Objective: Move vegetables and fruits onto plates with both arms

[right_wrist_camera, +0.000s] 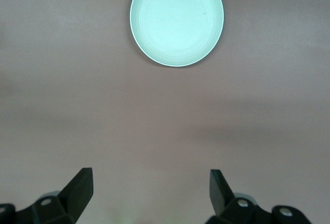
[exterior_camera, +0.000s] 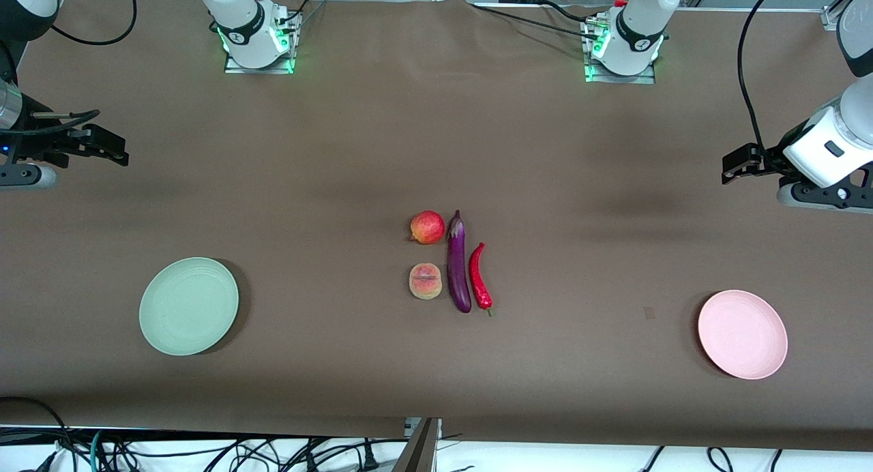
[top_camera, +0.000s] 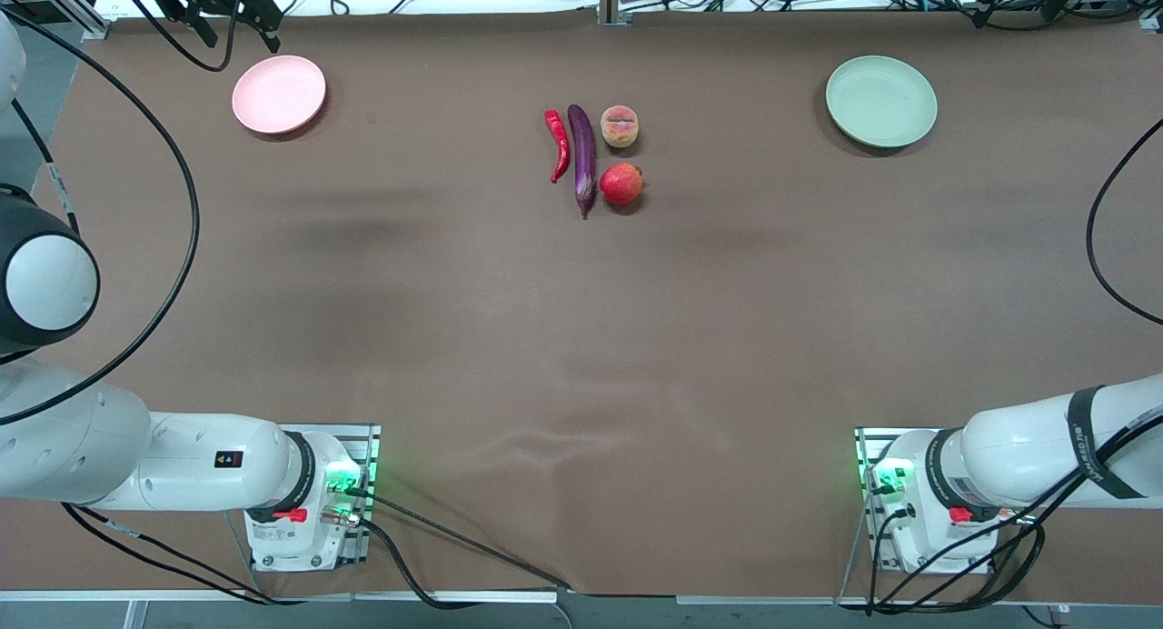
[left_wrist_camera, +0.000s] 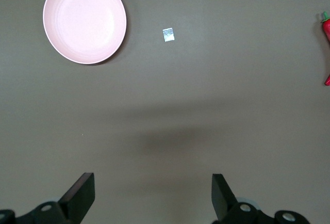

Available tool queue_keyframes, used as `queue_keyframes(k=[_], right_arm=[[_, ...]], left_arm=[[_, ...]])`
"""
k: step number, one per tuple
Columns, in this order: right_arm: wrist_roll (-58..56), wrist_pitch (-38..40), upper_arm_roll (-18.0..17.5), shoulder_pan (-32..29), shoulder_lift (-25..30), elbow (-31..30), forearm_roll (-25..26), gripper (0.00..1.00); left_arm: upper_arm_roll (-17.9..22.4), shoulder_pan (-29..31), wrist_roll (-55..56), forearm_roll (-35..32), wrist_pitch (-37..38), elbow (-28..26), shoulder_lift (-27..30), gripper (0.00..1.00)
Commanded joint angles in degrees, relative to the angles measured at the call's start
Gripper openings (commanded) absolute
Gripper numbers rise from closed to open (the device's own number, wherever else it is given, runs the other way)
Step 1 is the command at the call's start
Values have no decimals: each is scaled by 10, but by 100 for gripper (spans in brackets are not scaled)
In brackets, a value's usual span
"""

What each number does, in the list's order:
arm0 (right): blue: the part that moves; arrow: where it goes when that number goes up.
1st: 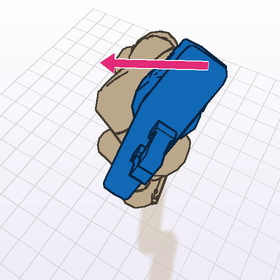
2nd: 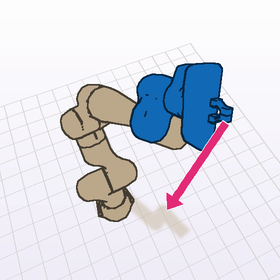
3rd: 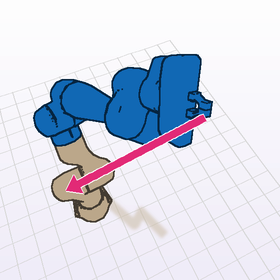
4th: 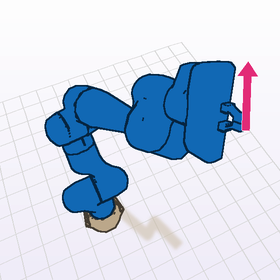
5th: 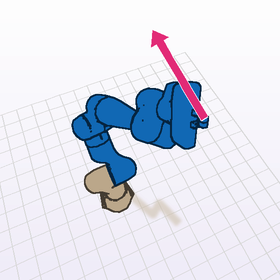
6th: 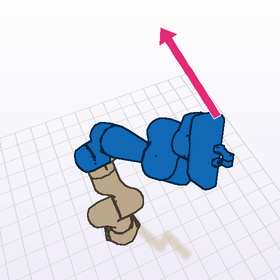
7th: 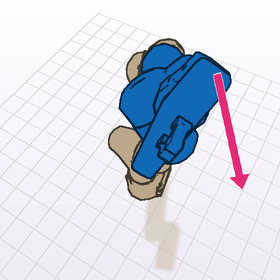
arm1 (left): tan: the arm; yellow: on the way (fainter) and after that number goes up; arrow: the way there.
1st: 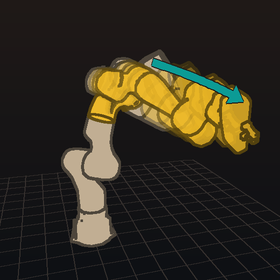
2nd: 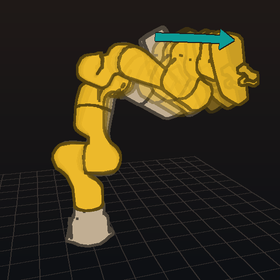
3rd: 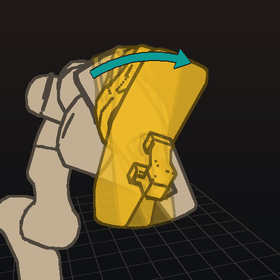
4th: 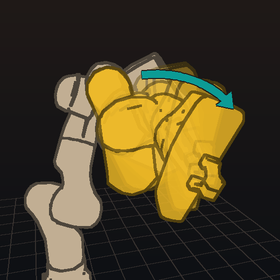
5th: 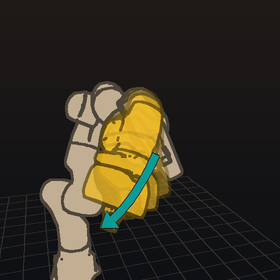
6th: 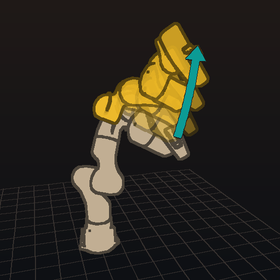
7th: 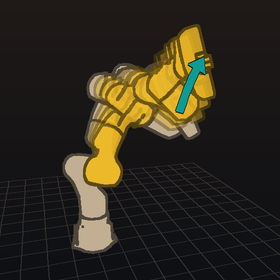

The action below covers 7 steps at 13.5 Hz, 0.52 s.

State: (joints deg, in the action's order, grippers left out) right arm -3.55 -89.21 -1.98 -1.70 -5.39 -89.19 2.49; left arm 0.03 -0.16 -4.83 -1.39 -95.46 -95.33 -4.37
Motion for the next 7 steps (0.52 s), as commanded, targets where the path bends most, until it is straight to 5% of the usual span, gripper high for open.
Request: queue_keyframes(k=[1, 7], right_arm=[[12, 7, -1, 3, -4, 12, -7, 100], [11, 8, 0, 1, -4, 12, -5, 100]], left_arm=[[1, -3, -6, -5, 8, 20, -10, 100], [1, -3, -6, -5, 8, 20, -10, 100]])
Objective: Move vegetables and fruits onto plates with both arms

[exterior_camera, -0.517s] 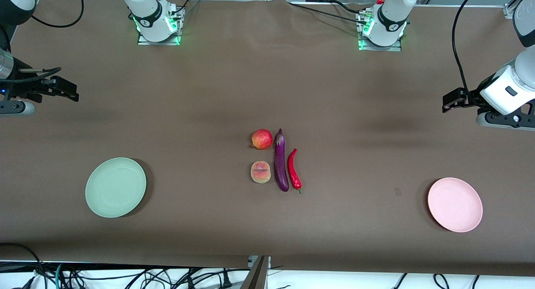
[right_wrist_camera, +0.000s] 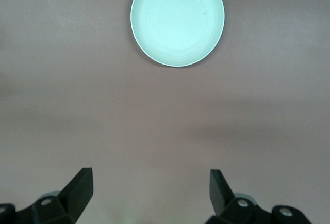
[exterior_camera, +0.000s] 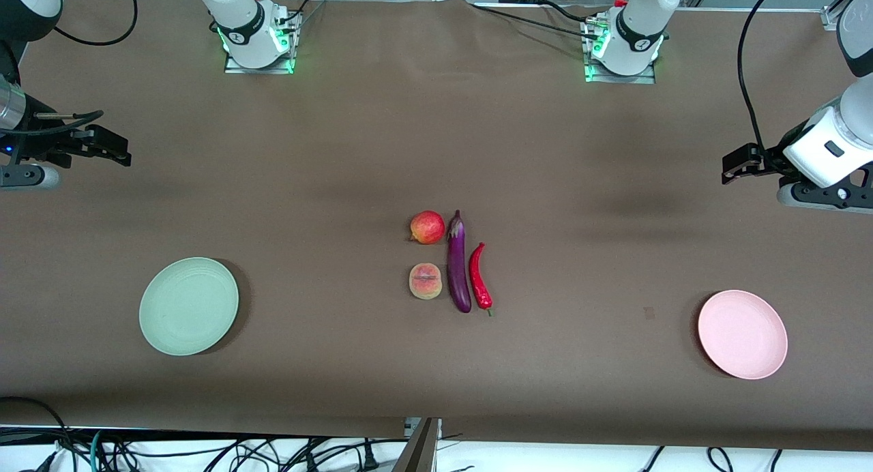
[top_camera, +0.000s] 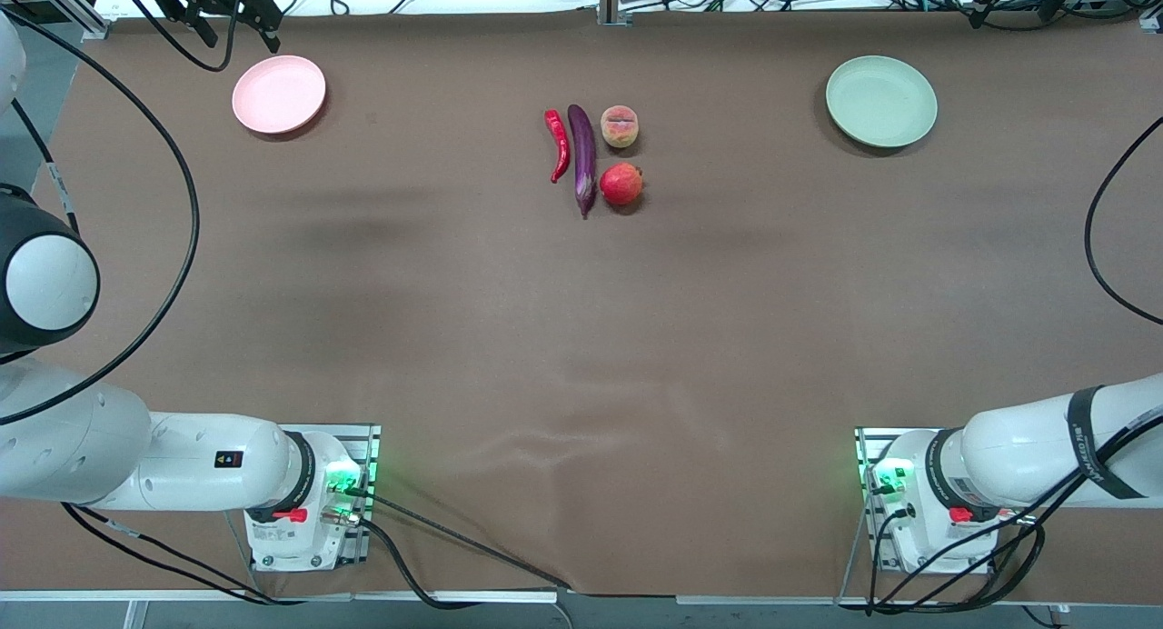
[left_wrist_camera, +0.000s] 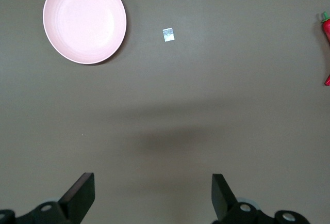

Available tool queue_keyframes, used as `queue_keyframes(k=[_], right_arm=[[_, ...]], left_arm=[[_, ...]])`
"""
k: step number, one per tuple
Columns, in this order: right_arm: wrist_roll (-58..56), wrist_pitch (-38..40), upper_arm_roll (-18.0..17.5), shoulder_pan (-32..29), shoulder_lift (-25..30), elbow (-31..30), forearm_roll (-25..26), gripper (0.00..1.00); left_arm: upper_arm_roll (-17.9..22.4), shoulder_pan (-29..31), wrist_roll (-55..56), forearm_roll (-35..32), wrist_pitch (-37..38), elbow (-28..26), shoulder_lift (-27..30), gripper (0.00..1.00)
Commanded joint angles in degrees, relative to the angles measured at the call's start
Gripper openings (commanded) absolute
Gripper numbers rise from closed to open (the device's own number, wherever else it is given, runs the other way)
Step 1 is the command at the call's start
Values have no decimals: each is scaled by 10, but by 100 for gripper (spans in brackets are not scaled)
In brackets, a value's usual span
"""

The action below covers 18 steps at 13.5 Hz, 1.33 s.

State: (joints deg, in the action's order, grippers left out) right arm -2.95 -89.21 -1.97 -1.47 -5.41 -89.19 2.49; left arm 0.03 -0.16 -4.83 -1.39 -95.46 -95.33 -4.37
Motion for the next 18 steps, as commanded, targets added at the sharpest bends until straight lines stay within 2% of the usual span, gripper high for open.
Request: queue_keyframes(k=[1, 16, 18], right_arm=[[5, 9, 0, -1, -4, 12, -5, 100], [6, 9, 3, -5, -4, 11, -6, 100], [6, 9, 3, -4, -4, 12, -6, 100]], left_arm=[[1, -3, -6, -5, 8, 20, -10, 100], [-3, -5, -1, -5, 23, 22, -13, 100], [-3, -5, -3, -6, 22, 29, -27, 100]])
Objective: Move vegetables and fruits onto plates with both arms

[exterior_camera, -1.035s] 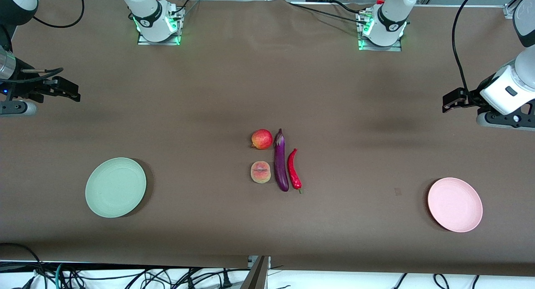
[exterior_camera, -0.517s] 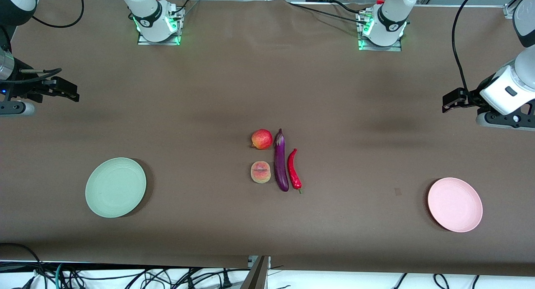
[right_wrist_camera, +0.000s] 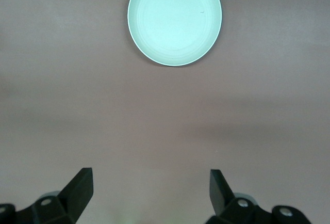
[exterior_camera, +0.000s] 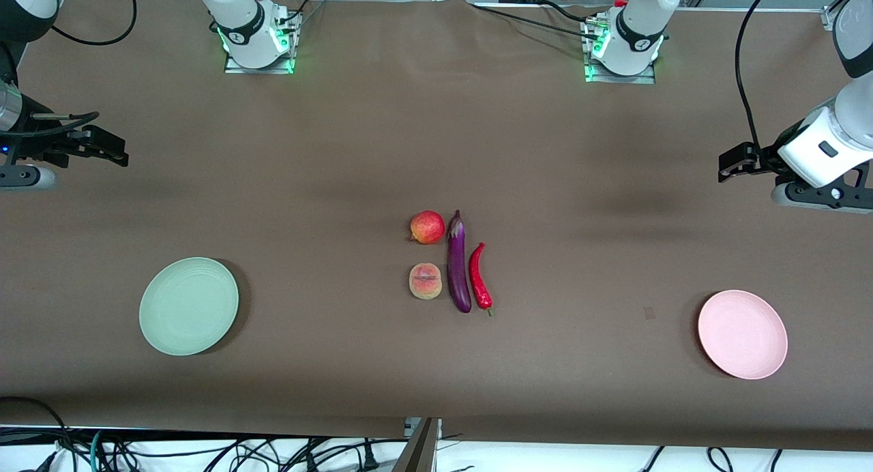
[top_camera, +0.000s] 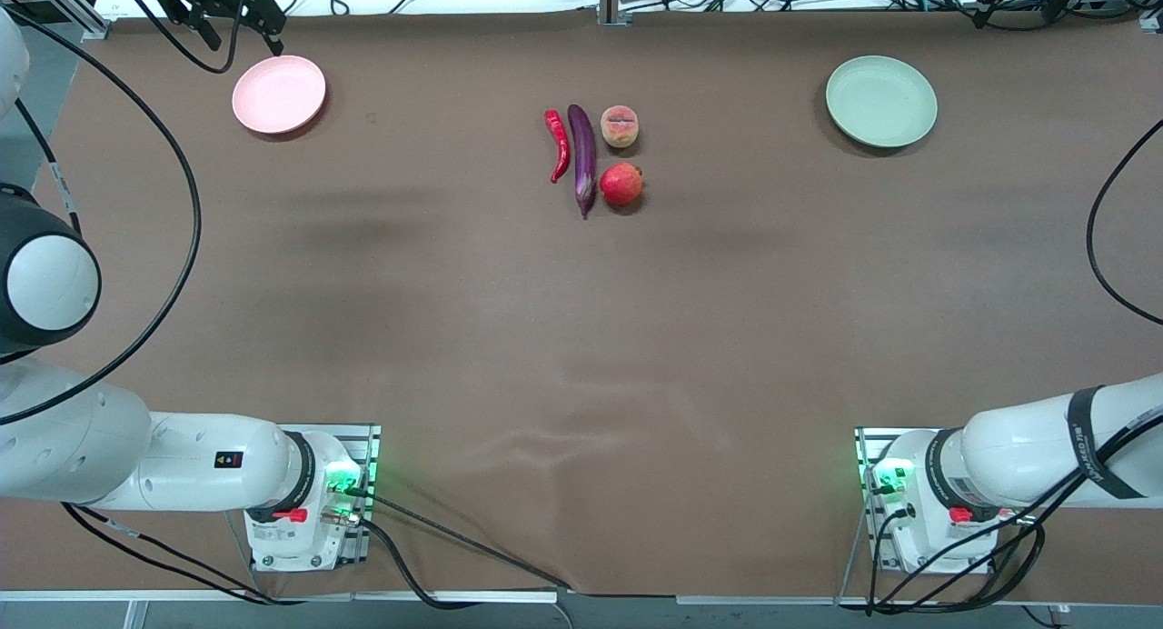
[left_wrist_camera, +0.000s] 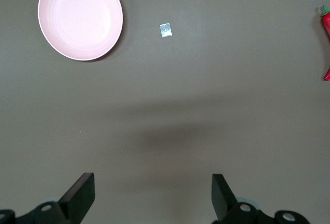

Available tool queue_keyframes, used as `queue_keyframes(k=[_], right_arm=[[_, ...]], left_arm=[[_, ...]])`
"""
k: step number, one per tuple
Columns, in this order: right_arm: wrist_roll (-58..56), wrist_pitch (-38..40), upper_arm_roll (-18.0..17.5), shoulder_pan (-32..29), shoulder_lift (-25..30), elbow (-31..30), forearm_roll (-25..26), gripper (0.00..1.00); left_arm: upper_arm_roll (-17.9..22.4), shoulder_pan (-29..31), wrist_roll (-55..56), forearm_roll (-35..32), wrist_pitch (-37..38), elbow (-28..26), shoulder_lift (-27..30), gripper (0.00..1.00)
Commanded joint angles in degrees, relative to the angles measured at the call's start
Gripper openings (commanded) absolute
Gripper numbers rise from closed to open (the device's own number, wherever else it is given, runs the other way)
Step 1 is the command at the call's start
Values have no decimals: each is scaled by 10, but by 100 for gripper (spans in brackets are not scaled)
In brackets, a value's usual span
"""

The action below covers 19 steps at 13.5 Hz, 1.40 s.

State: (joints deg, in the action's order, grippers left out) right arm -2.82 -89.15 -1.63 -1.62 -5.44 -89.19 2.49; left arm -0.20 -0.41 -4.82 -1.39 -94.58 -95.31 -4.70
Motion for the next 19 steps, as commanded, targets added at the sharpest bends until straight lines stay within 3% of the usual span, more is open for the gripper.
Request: queue_keyframes(k=[1, 7, 8, 10, 12, 16, 19], right_arm=[[5, 8, 0, -2, -4, 12, -6, 100], [5, 8, 0, -2, -4, 12, -6, 100], [5, 8, 0, -2, -4, 12, -6, 100], [4, 5, 0, -3, -4, 12, -6, 100], [4, 2, 0, -3, -4, 12, -7, 100], [4, 0, 0, -3, -13, 12, -8, 100], [-3, -8, -1, 0, -22, 12, -7, 100]], left_arm=[[-1, -3, -3, -6, 14, 44, -36, 100], [-8, -6, -6, 2, 10, 45, -80, 100], [-13, -7, -5, 36, 4, 50, -95, 100], [-13, -12, 2, 94, -50, 49, -131, 100], [-15, -48, 19, 98, -98, 48, -159, 100], [-15, -150, 160, 99, -205, 47, -218, 100], [-13, -208, 285, 90, -332, 50, -281, 100]])
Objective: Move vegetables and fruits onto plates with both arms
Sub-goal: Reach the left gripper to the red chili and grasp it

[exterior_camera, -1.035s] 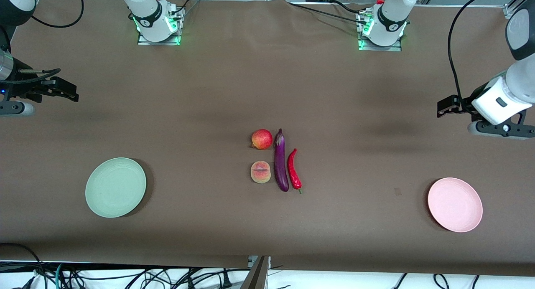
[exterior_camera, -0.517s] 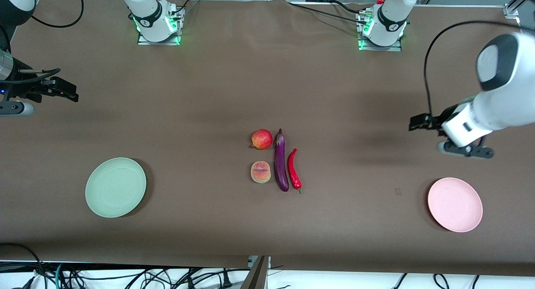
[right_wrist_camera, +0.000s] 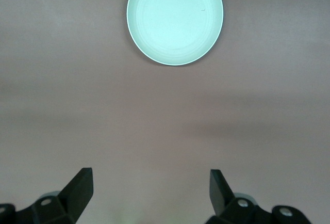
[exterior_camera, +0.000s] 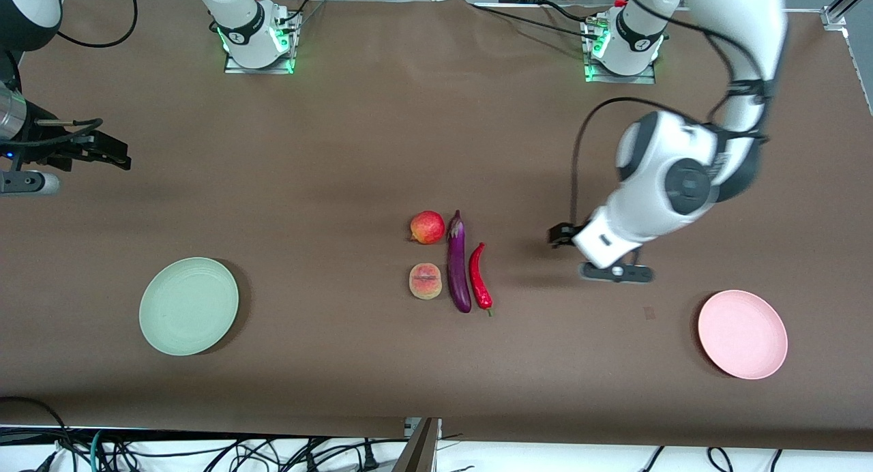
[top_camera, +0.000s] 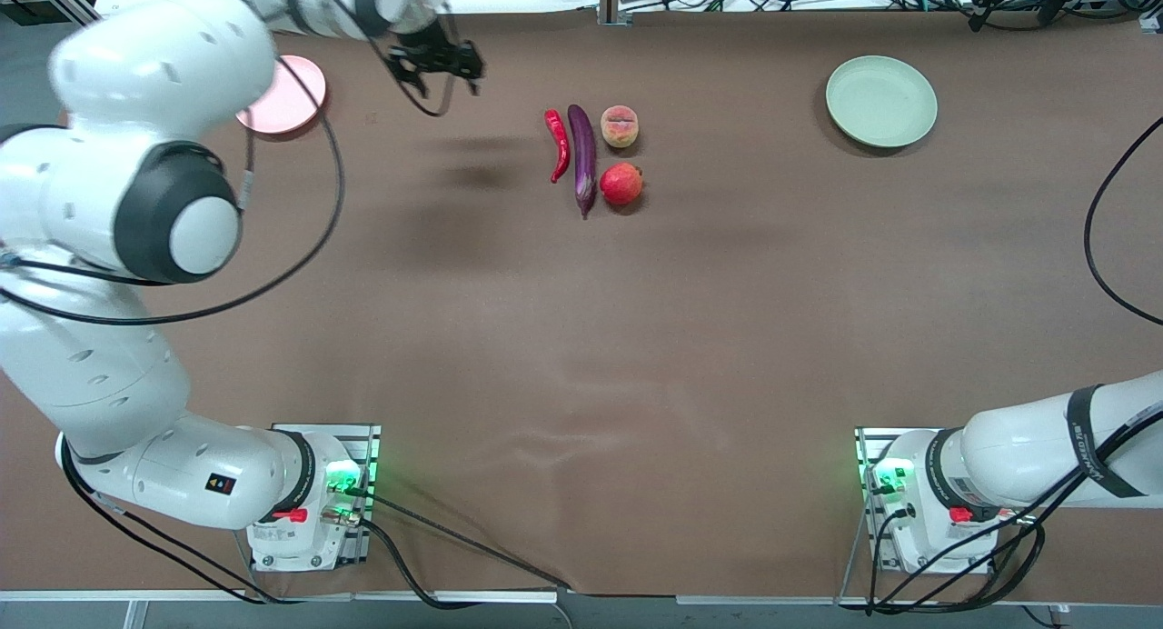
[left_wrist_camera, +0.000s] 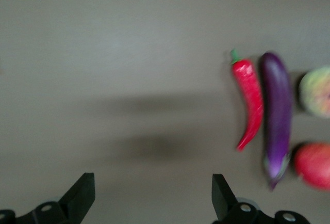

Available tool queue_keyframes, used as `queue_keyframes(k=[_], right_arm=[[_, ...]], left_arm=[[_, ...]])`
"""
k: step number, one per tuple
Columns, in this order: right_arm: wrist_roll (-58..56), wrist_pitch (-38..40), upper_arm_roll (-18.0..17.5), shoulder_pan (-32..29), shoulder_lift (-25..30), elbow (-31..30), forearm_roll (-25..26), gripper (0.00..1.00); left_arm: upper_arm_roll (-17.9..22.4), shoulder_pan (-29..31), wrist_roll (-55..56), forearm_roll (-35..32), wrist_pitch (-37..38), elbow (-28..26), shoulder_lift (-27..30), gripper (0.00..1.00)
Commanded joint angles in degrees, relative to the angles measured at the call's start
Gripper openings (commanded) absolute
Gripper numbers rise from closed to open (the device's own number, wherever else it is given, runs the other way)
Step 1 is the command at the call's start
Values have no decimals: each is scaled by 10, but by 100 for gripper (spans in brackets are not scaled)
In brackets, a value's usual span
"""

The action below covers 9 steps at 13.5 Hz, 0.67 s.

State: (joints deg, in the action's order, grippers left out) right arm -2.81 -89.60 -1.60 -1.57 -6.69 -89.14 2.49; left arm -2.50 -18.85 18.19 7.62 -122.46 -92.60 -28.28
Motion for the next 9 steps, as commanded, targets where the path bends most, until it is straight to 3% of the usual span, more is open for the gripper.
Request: queue_keyframes(k=[1, 5, 9], right_arm=[[-1, -6, -2, 0, -11, 9, -8, 100], [-4, -10, -3, -2, -40, 9, -8, 100], [-20, -15, -3, -5, -63, 9, -10, 100]], left_arm=[[10, -34, 73, -1, -89, 22, -64, 100], [9, -66, 136, 3, -229, 50, -151, 100], [16, -105, 186, -2, -246, 79, -193, 96]])
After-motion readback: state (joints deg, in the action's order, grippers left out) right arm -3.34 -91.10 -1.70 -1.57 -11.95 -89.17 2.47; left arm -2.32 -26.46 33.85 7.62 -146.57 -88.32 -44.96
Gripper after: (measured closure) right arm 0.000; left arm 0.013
